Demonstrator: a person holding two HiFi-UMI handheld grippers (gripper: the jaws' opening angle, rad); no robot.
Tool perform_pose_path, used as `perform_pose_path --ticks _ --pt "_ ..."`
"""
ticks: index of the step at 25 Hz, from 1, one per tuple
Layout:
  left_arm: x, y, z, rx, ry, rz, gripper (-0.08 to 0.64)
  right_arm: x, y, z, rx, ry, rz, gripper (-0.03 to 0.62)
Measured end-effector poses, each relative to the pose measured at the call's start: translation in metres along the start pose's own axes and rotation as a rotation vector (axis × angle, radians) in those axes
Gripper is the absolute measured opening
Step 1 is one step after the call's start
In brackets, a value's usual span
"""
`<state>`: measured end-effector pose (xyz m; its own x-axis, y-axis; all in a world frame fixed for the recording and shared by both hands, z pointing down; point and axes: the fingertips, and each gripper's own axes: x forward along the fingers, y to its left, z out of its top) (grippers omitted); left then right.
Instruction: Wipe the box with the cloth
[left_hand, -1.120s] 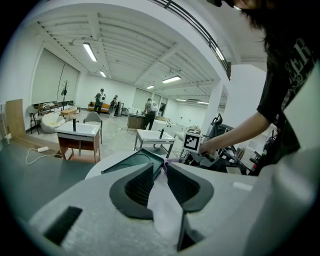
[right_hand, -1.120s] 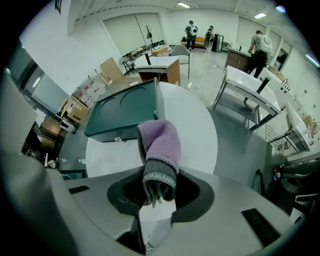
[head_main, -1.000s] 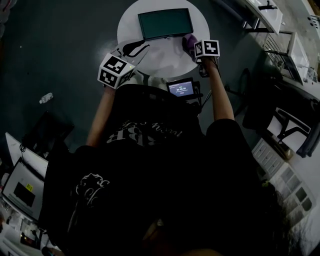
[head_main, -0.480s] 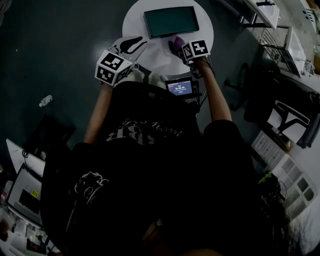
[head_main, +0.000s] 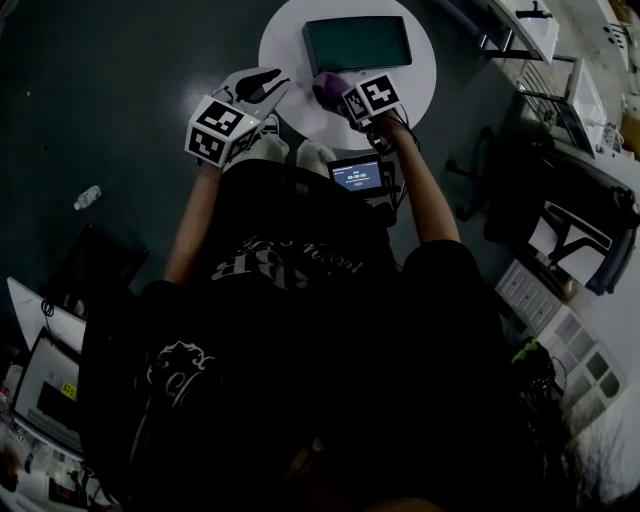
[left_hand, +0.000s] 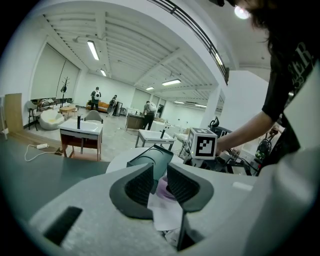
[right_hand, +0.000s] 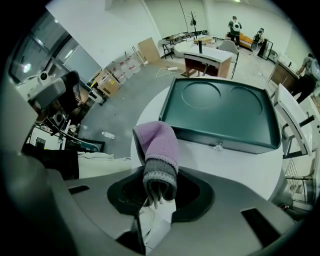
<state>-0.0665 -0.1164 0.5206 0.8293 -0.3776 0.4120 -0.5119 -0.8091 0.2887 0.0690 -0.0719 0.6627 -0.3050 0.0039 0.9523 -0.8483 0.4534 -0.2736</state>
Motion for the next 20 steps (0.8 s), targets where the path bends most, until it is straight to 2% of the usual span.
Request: perform_pose_path --ticks 7,13,17,20 --pt "-0.015 0.023 -0.008 -0.041 -0.016 0.038 0.097 0.007 0.03 0.021 -0.099 0.043 0.042 0.101" --pt "-0.024 0.042 -0.008 -0.065 -0.041 0.066 0.097 0.005 0.04 0.059 -0.119 0.047 0.019 0.101" --pt "-0.03 0.049 -0.009 -0.079 -0.051 0.085 0.097 0.005 0.036 0.084 -0.159 0.053 -0.038 0.101" --pt "-0.031 0.056 -0.005 -0.09 -0.071 0.103 0.097 0.006 0.035 0.104 -0.173 0.072 -0.051 0.101"
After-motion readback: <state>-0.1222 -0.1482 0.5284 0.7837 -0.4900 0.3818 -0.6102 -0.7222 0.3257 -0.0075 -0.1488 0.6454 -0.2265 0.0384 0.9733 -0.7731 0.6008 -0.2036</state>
